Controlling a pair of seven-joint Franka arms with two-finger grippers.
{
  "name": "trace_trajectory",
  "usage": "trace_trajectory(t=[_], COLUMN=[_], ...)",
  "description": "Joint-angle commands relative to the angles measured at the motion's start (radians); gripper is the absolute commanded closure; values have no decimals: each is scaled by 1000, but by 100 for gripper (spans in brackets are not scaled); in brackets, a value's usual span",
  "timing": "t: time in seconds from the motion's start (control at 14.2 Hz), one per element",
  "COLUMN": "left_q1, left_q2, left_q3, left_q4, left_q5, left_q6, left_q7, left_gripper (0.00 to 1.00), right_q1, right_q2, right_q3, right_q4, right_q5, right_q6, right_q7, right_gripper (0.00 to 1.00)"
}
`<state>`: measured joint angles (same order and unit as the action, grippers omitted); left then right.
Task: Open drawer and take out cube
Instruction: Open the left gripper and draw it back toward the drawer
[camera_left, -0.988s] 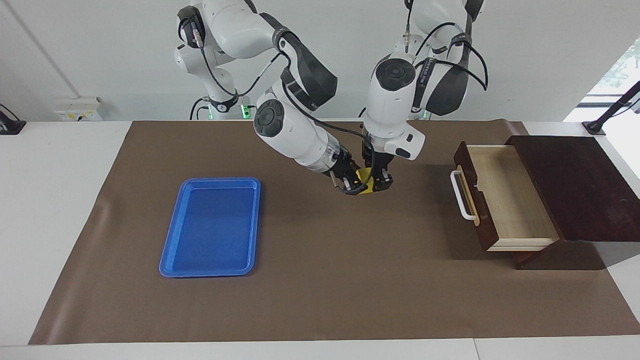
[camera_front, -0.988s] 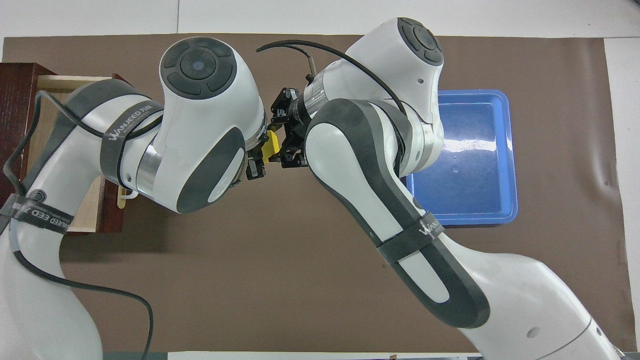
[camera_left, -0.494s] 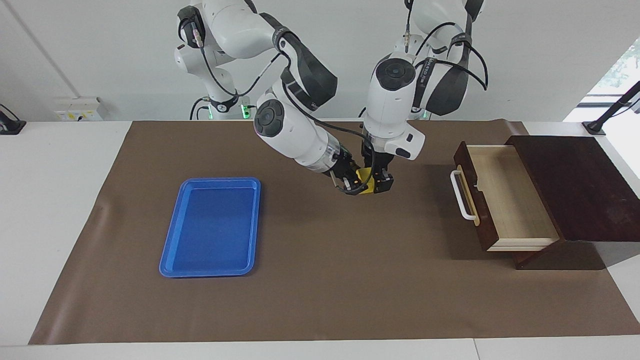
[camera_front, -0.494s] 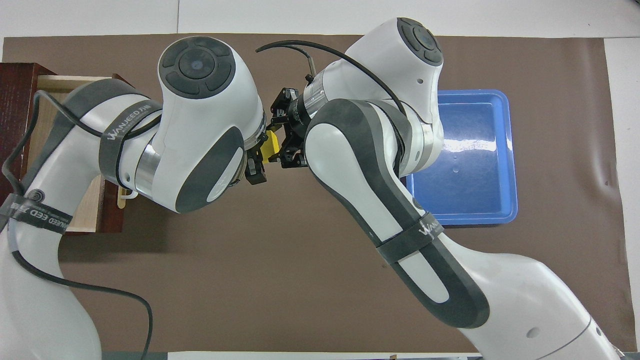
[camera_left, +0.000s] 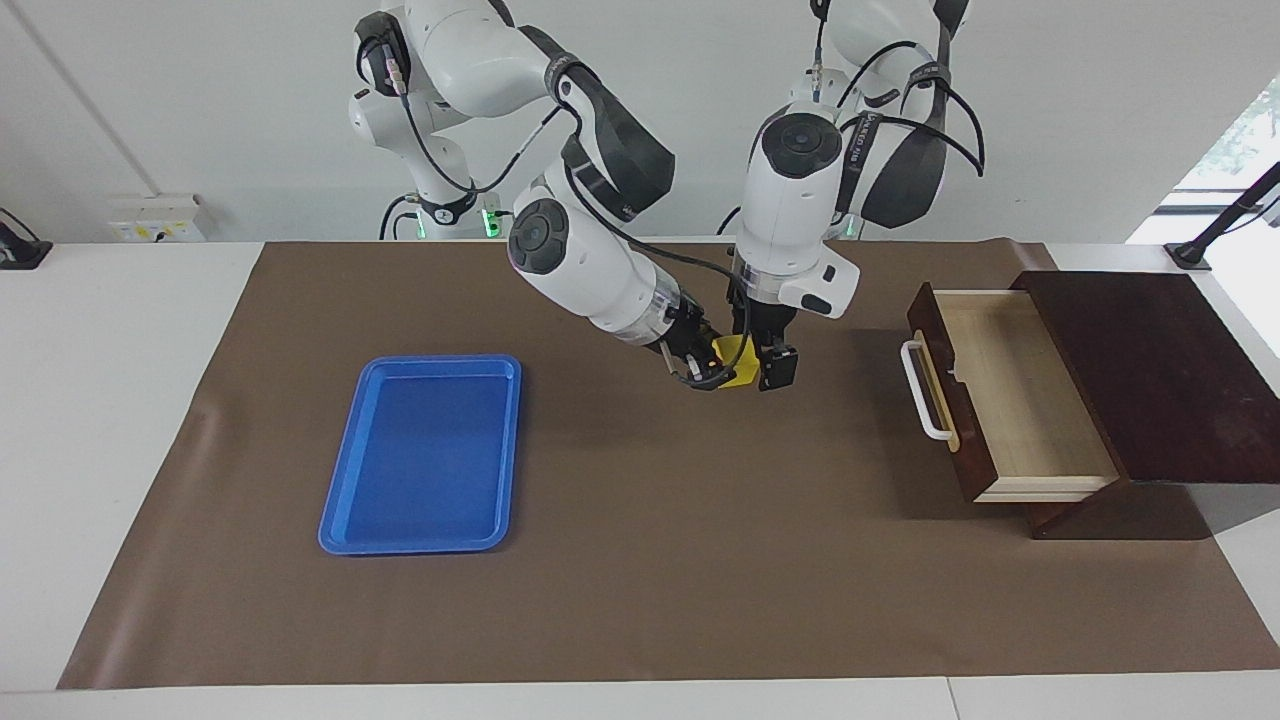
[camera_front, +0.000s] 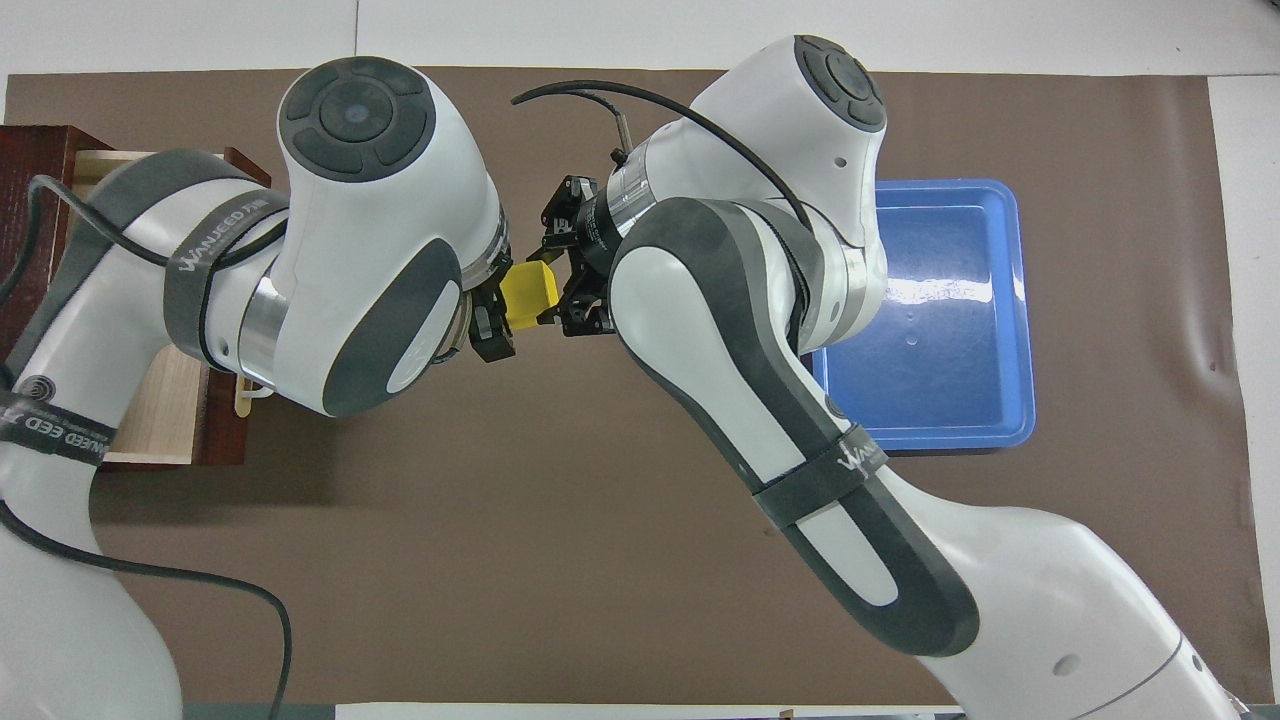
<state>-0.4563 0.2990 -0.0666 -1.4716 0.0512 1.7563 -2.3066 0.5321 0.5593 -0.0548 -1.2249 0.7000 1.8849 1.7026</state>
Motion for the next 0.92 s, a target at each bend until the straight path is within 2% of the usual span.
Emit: trace_trajectory(t=[0.0, 0.56, 0.85], left_q1=[62, 139, 204], left_q2=[-27, -49, -112], left_q3=[-2, -1, -1], left_q4=[-7, -29, -168], left_q5=[-5, -7, -5], left_q6=[-21, -47, -23], left_q7=[44, 157, 300], left_gripper=[0, 0, 0], right_q1=[3, 0, 0], right_q2=[10, 10, 10], right_q3=[-7, -5, -5], right_q4=[15, 16, 18], right_q5=[4, 6, 6], right_q6=[-1, -6, -6], right_q7=[-24, -23, -23], right_gripper=[100, 100, 100])
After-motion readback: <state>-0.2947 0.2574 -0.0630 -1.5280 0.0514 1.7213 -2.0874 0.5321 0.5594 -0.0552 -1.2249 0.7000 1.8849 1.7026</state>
